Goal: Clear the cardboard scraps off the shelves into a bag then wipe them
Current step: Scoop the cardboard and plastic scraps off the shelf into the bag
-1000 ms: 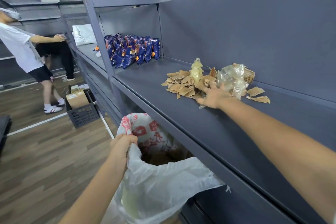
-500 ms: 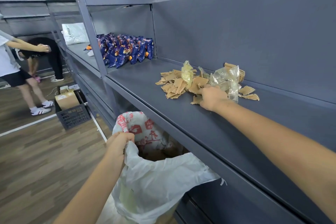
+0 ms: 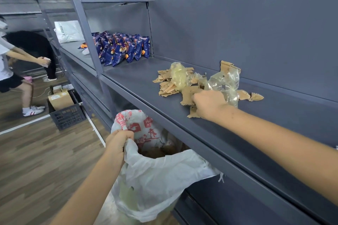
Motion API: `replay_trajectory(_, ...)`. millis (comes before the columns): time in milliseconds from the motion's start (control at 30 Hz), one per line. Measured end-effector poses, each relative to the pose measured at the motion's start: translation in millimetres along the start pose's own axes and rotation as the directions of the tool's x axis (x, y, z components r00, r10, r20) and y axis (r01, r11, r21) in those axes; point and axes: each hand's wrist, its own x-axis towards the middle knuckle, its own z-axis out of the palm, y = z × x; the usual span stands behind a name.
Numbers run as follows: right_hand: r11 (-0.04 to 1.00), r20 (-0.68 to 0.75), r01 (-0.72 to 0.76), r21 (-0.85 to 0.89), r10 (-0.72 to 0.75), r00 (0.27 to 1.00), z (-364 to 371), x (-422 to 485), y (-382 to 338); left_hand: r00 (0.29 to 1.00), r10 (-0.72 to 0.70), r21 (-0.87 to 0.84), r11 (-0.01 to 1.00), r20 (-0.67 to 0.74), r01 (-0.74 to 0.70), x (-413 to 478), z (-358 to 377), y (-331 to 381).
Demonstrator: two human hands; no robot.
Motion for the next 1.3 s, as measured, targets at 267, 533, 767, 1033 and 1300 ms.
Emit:
replay_trajectory(267, 0.980, -0.111, 0.190, -0.062, -0.196, 0.974, 7.0, -16.6, -37.0, 0.999, -0.023, 0.088, 0.996, -0.026, 0.025, 0.3, 1.0, 4.2)
replay_trajectory(533, 0.919, -0.118, 0.392, -0.047, -0.395, 0.911, 8.3, -35.0, -77.7, 1.000, -0.016, 0.031, 0.999, 0.023, 0.016, -2.0, -1.4, 1.3)
replay_trajectory(767, 0.786, -0.115, 0.609, -0.112, -0.619, 0.777, 32.5, -31.7, -94.2, 0.999, -0.008, 0.050, 0.999, -0.042, 0.010, 1.4, -0.7, 0.2)
replay_trajectory(1033, 0.694, -0.106, 0.699, 0.171, -0.693, 0.714, 46.3, -20.3, -86.6, 0.999, -0.032, 0.002, 0.999, -0.008, 0.032, 1.5, -3.8, -1.1)
replay_trajectory(1300, 0.720, -0.207, 0.650, 0.243, -0.616, 0.760, 28.4, -35.1, -83.8, 0.998, 0.027, -0.102, 0.995, 0.059, -0.021, -4.3, -4.6, -1.6)
